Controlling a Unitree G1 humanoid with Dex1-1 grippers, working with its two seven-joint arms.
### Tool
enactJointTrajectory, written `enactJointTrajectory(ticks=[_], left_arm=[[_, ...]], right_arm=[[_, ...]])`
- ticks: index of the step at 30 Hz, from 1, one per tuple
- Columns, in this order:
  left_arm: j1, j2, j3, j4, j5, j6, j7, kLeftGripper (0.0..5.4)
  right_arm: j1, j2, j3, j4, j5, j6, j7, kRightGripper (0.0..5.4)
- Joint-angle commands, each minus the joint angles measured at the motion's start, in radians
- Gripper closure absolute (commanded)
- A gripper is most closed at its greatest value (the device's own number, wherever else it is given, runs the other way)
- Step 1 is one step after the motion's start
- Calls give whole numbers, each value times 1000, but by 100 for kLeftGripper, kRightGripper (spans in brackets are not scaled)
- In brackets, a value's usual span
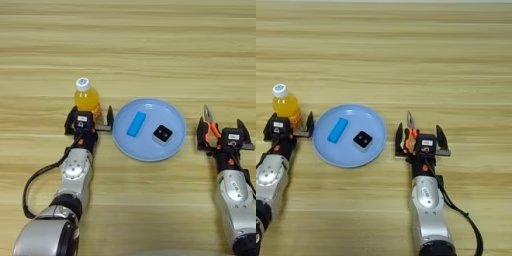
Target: Move the objects on the table
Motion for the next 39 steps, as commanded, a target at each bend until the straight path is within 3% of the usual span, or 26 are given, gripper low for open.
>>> enactJointTrajectory(ticks=[1, 4, 24, 39], left_arm=[[-18, 5, 0, 10, 8, -8, -1, 2], [-17, 5, 1, 9, 8, -13, -1, 2], [-10, 0, 0, 13, 12, -29, 0, 199], [112, -25, -19, -69, 12, -60, -10, 202]], right_arm=[[2, 5, 0, -4, 1, -3, -3, 0], [5, 6, 0, -6, 1, -2, -3, 0], [-5, 4, -4, 5, 4, -4, -1, 0], [-14, 4, -2, 8, 5, -2, 3, 0]])
